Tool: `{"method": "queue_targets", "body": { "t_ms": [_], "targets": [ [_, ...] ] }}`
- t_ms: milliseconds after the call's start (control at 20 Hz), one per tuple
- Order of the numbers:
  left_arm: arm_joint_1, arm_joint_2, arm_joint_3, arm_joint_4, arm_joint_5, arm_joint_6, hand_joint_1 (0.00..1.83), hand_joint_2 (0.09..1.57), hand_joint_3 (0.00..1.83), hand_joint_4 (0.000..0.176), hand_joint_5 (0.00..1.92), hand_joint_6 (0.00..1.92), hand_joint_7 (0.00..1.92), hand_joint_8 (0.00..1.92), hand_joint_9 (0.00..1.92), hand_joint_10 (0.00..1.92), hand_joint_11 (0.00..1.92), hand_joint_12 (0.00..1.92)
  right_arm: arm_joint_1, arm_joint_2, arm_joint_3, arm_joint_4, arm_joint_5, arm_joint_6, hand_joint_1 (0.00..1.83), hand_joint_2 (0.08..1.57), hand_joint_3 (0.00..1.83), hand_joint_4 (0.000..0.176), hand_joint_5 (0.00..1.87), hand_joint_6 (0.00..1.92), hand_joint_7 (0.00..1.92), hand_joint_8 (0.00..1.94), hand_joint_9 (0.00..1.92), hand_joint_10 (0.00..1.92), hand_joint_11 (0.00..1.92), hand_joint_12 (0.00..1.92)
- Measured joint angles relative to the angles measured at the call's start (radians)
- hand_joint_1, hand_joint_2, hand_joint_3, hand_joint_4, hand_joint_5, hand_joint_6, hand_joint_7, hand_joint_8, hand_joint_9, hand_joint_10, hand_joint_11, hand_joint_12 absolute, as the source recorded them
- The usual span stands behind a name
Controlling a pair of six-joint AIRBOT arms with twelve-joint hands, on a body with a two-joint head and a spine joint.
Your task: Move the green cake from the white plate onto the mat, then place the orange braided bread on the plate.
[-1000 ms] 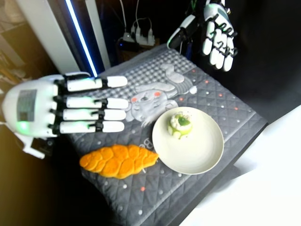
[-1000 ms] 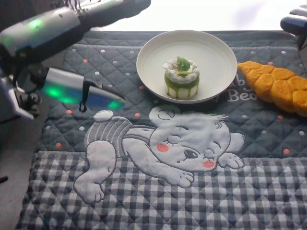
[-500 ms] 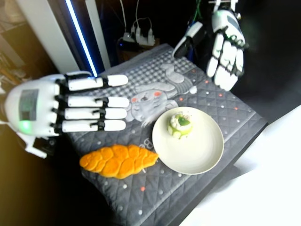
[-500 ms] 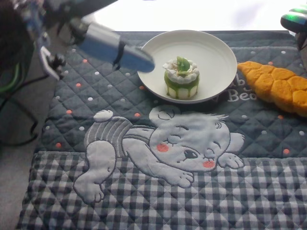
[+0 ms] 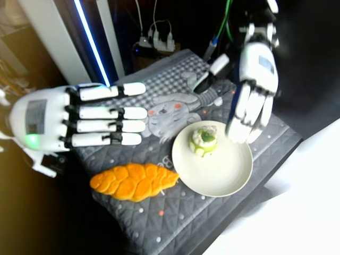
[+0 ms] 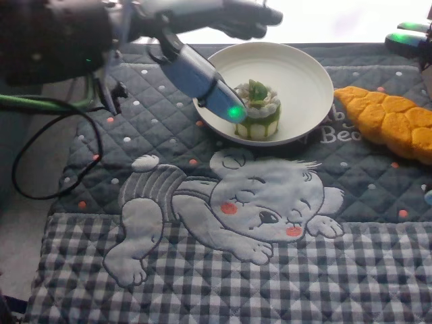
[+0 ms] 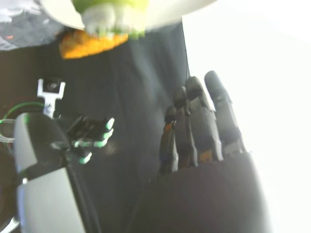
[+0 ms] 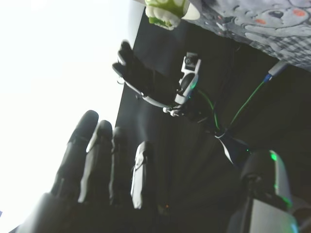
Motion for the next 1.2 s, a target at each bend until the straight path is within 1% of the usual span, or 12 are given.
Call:
{"method": "queue_targets", "body": {
  "t_ms": [200, 250, 300, 500, 600, 700, 750, 800, 900, 1000, 1100, 1200],
  "targets": [
    [-0.003, -0.033, 0.009, 0.038, 0.015, -0.004, 0.8, 0.66, 0.0, 0.097, 0.29, 0.0, 0.41, 0.0, 0.49, 0.0, 0.2, 0.54, 0.0, -0.011, 0.001, -0.004, 0.0, -0.001, 0.78, 0.67, 0.0, 0.176, 0.21, 0.0, 0.22, 0.0, 0.24, 0.0, 0.0, 0.74],
    [-0.003, -0.036, 0.012, 0.047, 0.021, -0.004, 0.79, 0.65, 0.0, 0.074, 0.3, 0.0, 0.4, 0.0, 0.49, 0.0, 0.21, 0.56, 0.0, -0.011, 0.001, -0.006, 0.0, -0.001, 0.75, 0.67, 0.0, 0.176, 0.2, 0.0, 0.22, 0.0, 0.25, 0.0, 0.0, 0.74],
    [-0.003, -0.036, 0.015, 0.058, 0.027, -0.005, 0.78, 0.65, 0.0, 0.067, 0.29, 0.0, 0.42, 0.0, 0.51, 0.0, 0.21, 0.62, 0.0, -0.011, 0.001, -0.005, 0.0, -0.001, 0.74, 0.68, 0.0, 0.176, 0.19, 0.0, 0.22, 0.0, 0.24, 0.0, 0.0, 0.75],
    [0.003, -0.053, 0.023, 0.094, 0.058, -0.004, 0.76, 0.66, 0.0, 0.092, 0.27, 0.0, 0.45, 0.0, 0.54, 0.0, 0.14, 0.98, 0.005, -0.019, 0.005, -0.003, 0.001, -0.004, 0.71, 0.71, 0.01, 0.161, 0.22, 0.01, 0.24, 0.01, 0.27, 0.01, 0.02, 0.76],
    [0.005, -0.066, 0.023, 0.116, 0.059, -0.005, 0.74, 0.66, 0.0, 0.118, 0.27, 0.0, 0.44, 0.0, 0.53, 0.0, 0.09, 1.12, 0.005, -0.021, 0.005, -0.004, 0.0, -0.004, 0.74, 0.73, 0.02, 0.152, 0.21, 0.0, 0.23, 0.0, 0.27, 0.01, 0.0, 0.76],
    [0.01, -0.077, 0.025, 0.139, 0.063, -0.005, 0.75, 0.67, 0.0, 0.13, 0.25, 0.0, 0.43, 0.0, 0.47, 0.0, 0.03, 1.11, 0.005, -0.021, 0.005, -0.005, 0.001, -0.005, 0.75, 0.74, 0.01, 0.147, 0.22, 0.01, 0.22, 0.0, 0.27, 0.01, 0.0, 0.76],
    [0.014, -0.079, 0.025, 0.144, 0.065, -0.005, 0.72, 0.66, 0.0, 0.167, 0.23, 0.0, 0.42, 0.0, 0.46, 0.0, 0.0, 1.1, 0.005, -0.021, 0.005, -0.005, 0.0, -0.005, 0.75, 0.74, 0.02, 0.144, 0.23, 0.01, 0.23, 0.0, 0.28, 0.01, 0.0, 0.76],
    [0.015, -0.082, 0.028, 0.155, 0.065, -0.005, 0.72, 0.65, 0.0, 0.174, 0.23, 0.0, 0.43, 0.0, 0.48, 0.01, 0.0, 1.12, 0.005, -0.021, 0.005, -0.005, 0.0, -0.006, 0.74, 0.76, 0.01, 0.149, 0.23, 0.0, 0.22, 0.0, 0.28, 0.0, 0.0, 0.77],
    [0.017, -0.084, 0.032, 0.156, 0.076, -0.005, 0.7, 0.66, 0.0, 0.176, 0.21, 0.0, 0.51, 0.02, 0.55, 0.03, 0.0, 1.18, 0.005, -0.021, 0.005, -0.006, 0.001, -0.006, 0.73, 0.76, 0.0, 0.149, 0.25, 0.01, 0.23, 0.0, 0.3, 0.01, 0.02, 0.79],
    [0.02, -0.084, 0.033, 0.169, 0.085, -0.007, 0.67, 0.65, 0.0, 0.176, 0.24, 0.01, 0.44, 0.0, 0.44, 0.01, 0.0, 1.02, 0.005, -0.021, 0.005, -0.005, 0.0, -0.006, 0.73, 0.76, 0.0, 0.146, 0.23, 0.0, 0.24, 0.0, 0.29, 0.01, 0.0, 0.78],
    [0.027, -0.085, 0.033, 0.182, 0.09, -0.01, 0.59, 0.68, 0.01, 0.176, 0.31, 0.02, 0.55, 0.03, 0.55, 0.04, 0.0, 1.07, 0.005, -0.022, 0.005, -0.005, 0.001, -0.006, 0.72, 0.75, 0.0, 0.147, 0.22, 0.0, 0.24, 0.01, 0.29, 0.0, 0.0, 0.78],
    [0.029, -0.092, 0.037, 0.191, 0.095, -0.014, 0.52, 0.72, 0.01, 0.176, 0.35, 0.02, 0.61, 0.03, 0.59, 0.05, 0.0, 1.18, 0.005, -0.024, 0.005, -0.005, 0.0, -0.006, 0.71, 0.75, 0.0, 0.164, 0.21, 0.0, 0.25, 0.01, 0.3, 0.0, 0.02, 0.79]
  ]
}}
